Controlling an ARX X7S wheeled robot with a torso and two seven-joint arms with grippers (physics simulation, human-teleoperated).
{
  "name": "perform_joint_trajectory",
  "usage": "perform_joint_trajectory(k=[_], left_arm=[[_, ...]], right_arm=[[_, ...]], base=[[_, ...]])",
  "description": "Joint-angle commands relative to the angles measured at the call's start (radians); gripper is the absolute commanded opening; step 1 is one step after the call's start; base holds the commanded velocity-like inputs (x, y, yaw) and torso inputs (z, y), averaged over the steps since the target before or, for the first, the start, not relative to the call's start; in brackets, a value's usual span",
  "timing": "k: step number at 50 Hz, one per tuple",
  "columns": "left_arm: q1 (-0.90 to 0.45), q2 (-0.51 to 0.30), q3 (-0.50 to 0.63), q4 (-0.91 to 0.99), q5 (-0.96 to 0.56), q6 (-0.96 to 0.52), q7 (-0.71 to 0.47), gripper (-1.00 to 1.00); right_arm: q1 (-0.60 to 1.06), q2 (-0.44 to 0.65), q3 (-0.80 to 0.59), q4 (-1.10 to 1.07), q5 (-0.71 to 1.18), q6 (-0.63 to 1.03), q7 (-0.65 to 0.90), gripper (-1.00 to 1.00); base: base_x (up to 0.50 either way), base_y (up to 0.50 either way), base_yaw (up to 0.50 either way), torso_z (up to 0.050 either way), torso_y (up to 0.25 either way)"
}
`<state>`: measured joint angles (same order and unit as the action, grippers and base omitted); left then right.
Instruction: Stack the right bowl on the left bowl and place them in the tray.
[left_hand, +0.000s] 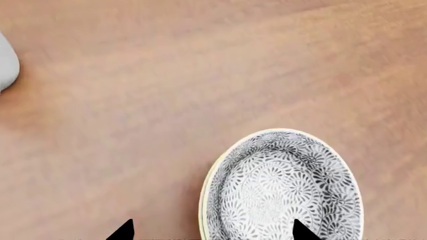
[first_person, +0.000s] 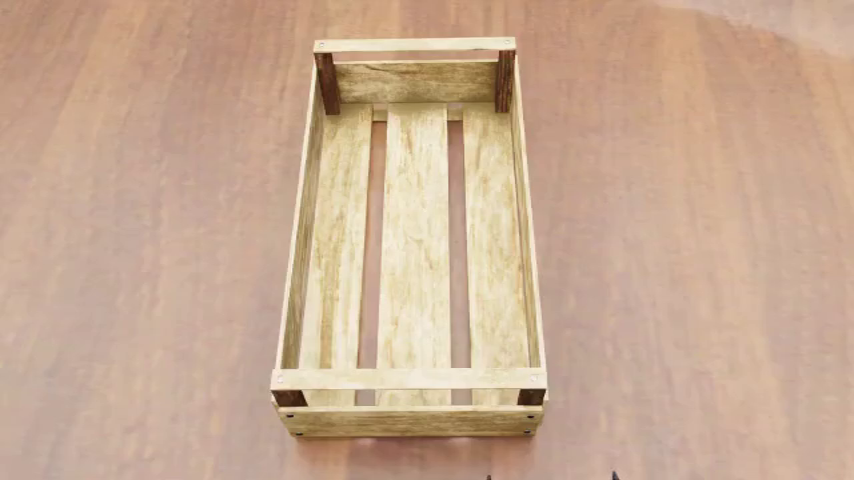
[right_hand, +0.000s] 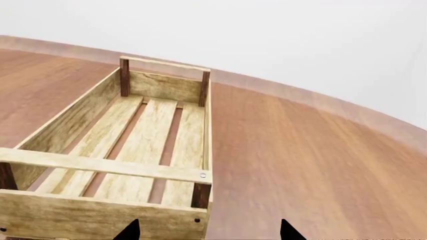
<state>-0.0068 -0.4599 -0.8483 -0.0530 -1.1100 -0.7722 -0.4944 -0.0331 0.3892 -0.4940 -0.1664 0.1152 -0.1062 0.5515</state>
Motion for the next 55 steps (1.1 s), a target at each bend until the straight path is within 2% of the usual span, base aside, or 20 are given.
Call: perform_joint_trajectory(k=[1, 41, 55], left_arm=[[-0.015, 0.024, 0.003, -0.017, 0.024, 0.006, 0.035, 1.0], [-0.073, 0.02, 0.07, -0.138, 0.095, 0.065, 0.085, 1.0], [-0.104, 0.02, 0.057, -0.165, 0.069, 0.054, 0.073, 1.0]], right_arm=[[0.002, -0.019, 0.02, 0.009, -0.015, -0.006, -0.02, 1.0], [0.015, -0.022, 0.009, 0.039, -0.015, 0.003, -0.014, 1.0], [0.015, -0.018, 0.003, 0.028, -0.022, 0.011, -0.01, 1.0]], base=[[0.0, 0.0, 0.0, 0.0, 0.0], [0.0, 0.0, 0.0, 0.0, 0.0], [0.0, 0.0, 0.0, 0.0, 0.0]])
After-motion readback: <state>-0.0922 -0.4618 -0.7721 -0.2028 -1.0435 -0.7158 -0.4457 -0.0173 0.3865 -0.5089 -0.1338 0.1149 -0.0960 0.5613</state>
